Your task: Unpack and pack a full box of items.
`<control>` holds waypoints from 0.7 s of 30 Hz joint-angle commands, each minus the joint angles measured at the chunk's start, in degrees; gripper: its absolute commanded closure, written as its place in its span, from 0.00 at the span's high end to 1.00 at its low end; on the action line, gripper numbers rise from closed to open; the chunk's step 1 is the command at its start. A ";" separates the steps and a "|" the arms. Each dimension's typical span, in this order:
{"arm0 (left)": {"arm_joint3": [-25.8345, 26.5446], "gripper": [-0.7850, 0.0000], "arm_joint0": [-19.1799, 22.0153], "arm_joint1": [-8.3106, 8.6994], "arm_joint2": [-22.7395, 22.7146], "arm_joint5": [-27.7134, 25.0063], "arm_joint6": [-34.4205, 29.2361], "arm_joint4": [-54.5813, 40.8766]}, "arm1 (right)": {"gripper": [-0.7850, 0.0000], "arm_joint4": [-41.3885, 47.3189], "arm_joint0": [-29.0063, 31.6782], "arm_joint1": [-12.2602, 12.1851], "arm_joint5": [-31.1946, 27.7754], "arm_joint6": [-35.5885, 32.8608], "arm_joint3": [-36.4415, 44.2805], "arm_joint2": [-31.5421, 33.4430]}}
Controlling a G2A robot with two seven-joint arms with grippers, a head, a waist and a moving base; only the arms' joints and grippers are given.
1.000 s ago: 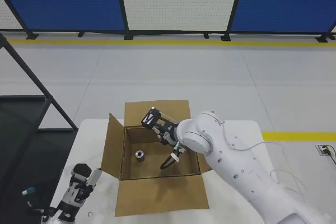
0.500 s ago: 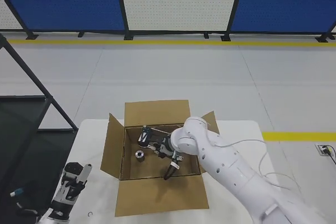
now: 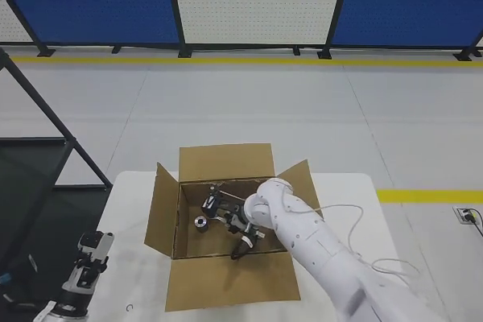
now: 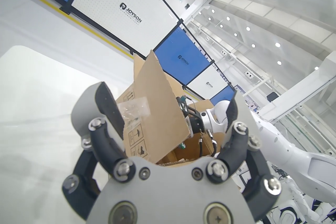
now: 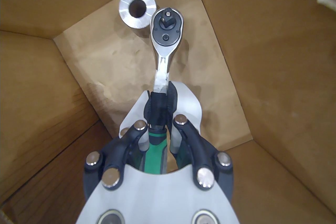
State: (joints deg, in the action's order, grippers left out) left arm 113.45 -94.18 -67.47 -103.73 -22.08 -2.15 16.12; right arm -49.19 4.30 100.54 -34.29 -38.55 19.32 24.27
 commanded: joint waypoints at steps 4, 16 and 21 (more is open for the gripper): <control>-0.18 1.00 0.08 -0.06 -0.27 -0.16 -0.32 -0.16 | 0.00 2.58 -0.11 1.88 3.23 -0.46 -3.79 0.91; -0.41 1.00 0.69 -0.18 -0.01 -0.42 -1.56 0.27 | 0.15 3.10 -0.36 4.11 4.76 -1.96 -7.74 1.45; -0.41 1.00 0.42 -0.27 -0.11 -0.72 -1.50 0.15 | 0.24 2.86 -0.57 4.48 4.59 -2.02 -8.57 1.67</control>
State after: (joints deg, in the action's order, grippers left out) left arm 113.06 -93.69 -67.72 -103.80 -22.76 -3.72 16.33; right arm -46.28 3.78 104.97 -29.68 -40.57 10.89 25.90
